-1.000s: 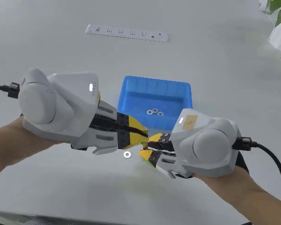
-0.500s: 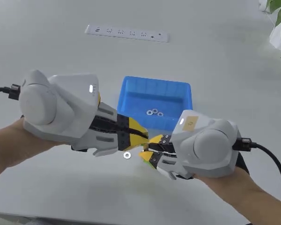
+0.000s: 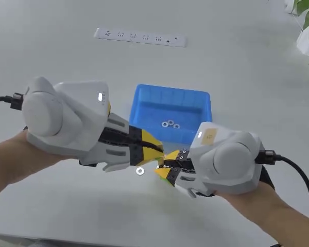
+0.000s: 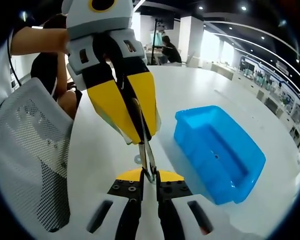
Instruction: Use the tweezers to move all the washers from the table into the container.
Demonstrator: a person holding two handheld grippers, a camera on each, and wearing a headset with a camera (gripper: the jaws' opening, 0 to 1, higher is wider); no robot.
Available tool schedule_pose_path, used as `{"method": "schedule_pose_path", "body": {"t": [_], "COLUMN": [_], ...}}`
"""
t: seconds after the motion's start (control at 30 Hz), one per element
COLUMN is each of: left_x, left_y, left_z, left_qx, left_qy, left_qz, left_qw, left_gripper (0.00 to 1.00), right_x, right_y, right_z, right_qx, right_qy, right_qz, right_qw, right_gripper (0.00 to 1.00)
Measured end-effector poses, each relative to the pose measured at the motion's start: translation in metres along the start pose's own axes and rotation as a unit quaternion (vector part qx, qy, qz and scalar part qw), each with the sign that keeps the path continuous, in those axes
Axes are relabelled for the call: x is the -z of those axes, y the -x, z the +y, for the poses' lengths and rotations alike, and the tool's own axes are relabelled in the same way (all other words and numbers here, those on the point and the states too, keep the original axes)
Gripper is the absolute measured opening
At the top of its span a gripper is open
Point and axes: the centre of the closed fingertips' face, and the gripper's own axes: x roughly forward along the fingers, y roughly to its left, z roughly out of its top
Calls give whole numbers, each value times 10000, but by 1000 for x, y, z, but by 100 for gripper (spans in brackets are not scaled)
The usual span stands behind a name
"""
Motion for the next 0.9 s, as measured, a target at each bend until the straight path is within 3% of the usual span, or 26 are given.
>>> {"method": "schedule_pose_path", "body": {"t": [0.13,0.37,0.57,0.9], "left_x": [-2,-14,-32,-63], "left_y": [2,13,25,36], "left_z": [0,3,10,29], "left_qx": [-12,-91,-174,-360], "left_qy": [-23,-125,-301,-689], "left_qz": [1,-71,-181,-358], "left_qw": [10000,9999,9992,9963], "left_gripper": [5,5,5,5], "right_x": [-2,-18,-36,-65], "right_y": [2,11,22,41], "right_z": [2,-3,-11,-38], "right_qx": [-12,147,312,647], "right_qy": [29,140,325,598], "right_qz": [5,-169,-286,-481], "right_qw": [10000,9997,9986,9949], "right_gripper": [10,10,10,10]}}
